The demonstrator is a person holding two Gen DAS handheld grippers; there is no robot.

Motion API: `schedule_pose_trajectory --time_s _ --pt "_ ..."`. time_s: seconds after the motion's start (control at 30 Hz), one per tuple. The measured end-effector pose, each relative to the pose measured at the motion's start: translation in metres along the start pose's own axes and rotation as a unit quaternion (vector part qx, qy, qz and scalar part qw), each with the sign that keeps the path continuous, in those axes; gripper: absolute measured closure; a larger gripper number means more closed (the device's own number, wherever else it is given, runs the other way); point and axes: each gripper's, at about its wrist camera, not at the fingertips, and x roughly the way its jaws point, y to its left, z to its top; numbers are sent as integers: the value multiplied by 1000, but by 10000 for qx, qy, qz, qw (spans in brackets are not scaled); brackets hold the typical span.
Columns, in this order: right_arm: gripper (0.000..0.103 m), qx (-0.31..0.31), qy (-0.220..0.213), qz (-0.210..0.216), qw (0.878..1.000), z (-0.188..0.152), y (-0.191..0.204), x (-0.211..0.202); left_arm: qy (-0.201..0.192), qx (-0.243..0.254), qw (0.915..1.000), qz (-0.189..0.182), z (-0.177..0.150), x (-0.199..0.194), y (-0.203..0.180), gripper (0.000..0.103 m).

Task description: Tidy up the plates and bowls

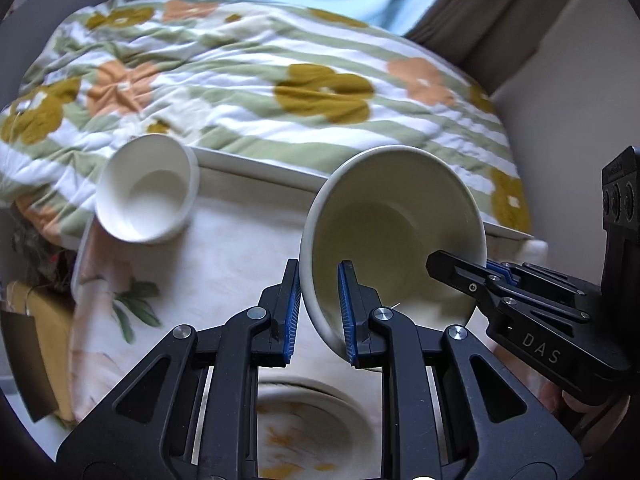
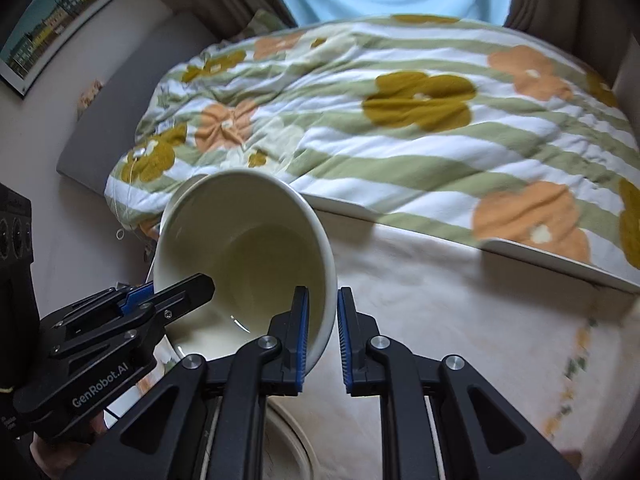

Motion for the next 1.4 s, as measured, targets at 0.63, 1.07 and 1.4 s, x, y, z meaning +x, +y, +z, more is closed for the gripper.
schedule_pose_trajectory --time_s 0.63,1.07,1.4 --pt "90 1017 -45 -593 9930 -155 -135 -115 946 1072 9878 -614 -127 17 -194 87" --pt "90 1920 304 -605 9791 -208 -176 -84 1674 1834 9680 -356 -147 75 -221 87" --pt "90 2208 468 -703 9717 -215 -183 -64 1746 2217 9593 -117 -150 96 -230 87"
